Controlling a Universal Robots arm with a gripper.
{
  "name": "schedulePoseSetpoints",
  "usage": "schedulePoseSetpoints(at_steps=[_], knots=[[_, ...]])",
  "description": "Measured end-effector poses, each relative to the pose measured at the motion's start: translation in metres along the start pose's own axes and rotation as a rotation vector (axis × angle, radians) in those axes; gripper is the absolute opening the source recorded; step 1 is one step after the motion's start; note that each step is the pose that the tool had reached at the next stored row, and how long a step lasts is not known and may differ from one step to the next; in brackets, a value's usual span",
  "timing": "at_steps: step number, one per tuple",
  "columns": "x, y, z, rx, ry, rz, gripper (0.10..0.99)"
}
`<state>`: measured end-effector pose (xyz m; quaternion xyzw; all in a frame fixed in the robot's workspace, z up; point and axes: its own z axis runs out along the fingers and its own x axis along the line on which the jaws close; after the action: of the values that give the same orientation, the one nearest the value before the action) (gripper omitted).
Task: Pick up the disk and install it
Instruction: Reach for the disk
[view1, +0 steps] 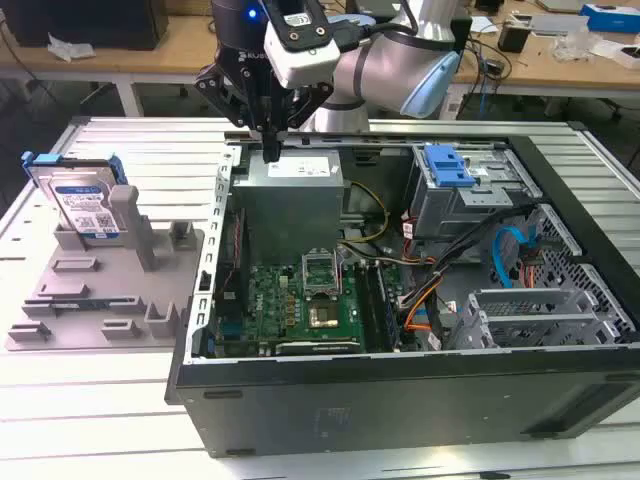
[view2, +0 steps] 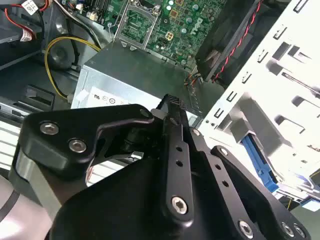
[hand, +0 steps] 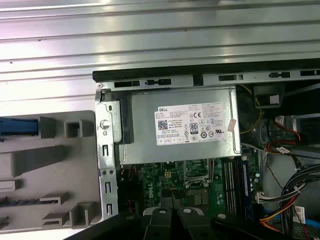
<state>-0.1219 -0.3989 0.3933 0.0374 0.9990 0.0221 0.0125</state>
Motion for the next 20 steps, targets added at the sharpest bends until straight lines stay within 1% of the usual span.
schedulePoseSetpoints(at_steps=[14,20], knots=[[0.0007,0.0,0.0,0.0,0.0,0.0,0.106],[0.0155,0.0008,0.0001,0.0,0.0,0.0,0.106]])
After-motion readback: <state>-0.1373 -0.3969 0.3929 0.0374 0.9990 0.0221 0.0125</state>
